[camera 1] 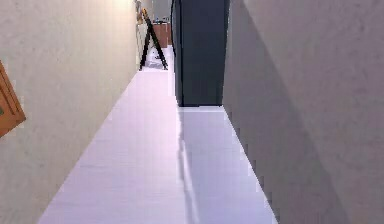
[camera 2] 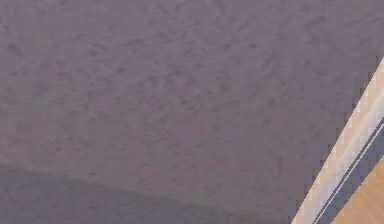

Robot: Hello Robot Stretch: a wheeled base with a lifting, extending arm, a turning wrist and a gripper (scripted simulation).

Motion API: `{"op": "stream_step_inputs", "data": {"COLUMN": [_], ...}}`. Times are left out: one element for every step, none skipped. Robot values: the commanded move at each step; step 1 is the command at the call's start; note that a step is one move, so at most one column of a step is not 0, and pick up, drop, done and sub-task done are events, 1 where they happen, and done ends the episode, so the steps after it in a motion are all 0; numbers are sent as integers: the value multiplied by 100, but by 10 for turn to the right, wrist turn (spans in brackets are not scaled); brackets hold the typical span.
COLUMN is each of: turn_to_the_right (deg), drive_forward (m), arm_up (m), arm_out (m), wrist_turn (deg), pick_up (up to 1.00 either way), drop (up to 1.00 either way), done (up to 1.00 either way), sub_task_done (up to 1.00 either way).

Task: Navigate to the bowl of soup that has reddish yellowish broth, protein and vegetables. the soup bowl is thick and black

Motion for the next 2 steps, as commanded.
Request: {"op": "stream_step_inputs", "data": {"turn_to_the_right": [0,-120], "drive_forward": [30,0], "arm_up": [0,0], "arm_out": [0,0], "wrist_turn": [0,0], "pick_up": [0,0], "drop": [0,0], "done": [0,0], "sub_task_done": [0,0]}}
